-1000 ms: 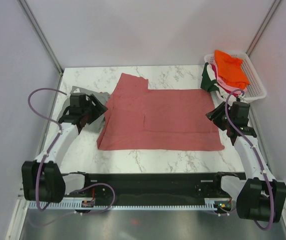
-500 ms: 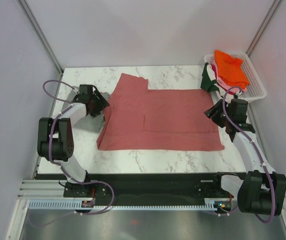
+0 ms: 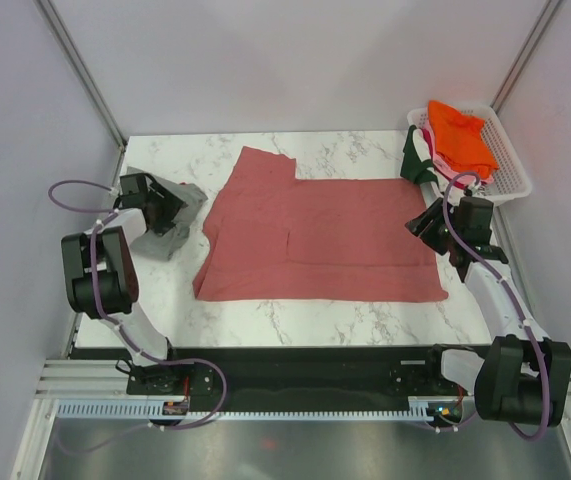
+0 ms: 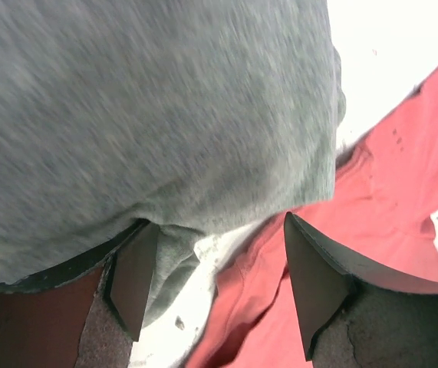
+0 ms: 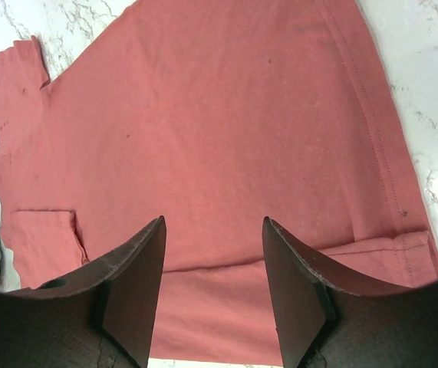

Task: Fold and stack the t-shirts
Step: Fold the tshirt

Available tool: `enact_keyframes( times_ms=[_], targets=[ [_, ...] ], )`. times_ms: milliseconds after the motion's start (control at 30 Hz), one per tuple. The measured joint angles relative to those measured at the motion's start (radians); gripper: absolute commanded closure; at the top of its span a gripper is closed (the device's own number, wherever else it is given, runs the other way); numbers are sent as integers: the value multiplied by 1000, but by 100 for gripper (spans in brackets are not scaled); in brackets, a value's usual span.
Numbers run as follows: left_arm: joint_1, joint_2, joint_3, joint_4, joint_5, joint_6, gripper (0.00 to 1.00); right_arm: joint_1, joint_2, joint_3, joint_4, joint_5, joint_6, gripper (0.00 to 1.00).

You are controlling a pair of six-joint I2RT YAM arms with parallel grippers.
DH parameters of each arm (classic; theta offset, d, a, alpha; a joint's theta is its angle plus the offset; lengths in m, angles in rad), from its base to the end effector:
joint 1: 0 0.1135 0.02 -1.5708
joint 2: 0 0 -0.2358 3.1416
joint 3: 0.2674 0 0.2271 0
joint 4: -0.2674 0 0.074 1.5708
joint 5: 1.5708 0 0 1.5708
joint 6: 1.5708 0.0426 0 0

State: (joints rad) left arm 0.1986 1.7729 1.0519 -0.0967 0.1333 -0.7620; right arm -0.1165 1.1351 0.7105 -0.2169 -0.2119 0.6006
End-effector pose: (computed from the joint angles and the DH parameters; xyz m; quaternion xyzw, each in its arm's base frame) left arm 0.3452 0.0637 0.1602 -0.4070 0.8342 -0.1615 0.3352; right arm 0.2369 -0.0187 0.2225 0.2676 0.8491 0.1986 0.4099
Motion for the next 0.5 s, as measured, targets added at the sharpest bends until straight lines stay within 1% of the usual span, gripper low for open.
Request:
enact_keyframes(
  times_ms=[133, 233, 267, 300, 333, 500],
  targets=[
    [-32, -39, -25, 5, 25, 0, 25, 3, 19, 3, 0, -1, -5, 39],
    [-67, -96, -26, 3, 35, 1, 21, 11, 45, 24, 0, -2, -11, 39],
    [-77, -117, -25, 1, 35, 2, 17, 17, 55, 35, 0, -1, -13, 39],
    [-90, -139, -19, -5, 34, 5, 6, 26, 66, 51, 0, -1, -14, 39],
    [-97, -157, -5, -13, 29, 11, 0, 37, 80, 71, -1, 1, -15, 39],
    [-168, -177, 105, -36, 3, 35, 0, 105, 157, 186, -1, 29, -18, 38]
  ],
)
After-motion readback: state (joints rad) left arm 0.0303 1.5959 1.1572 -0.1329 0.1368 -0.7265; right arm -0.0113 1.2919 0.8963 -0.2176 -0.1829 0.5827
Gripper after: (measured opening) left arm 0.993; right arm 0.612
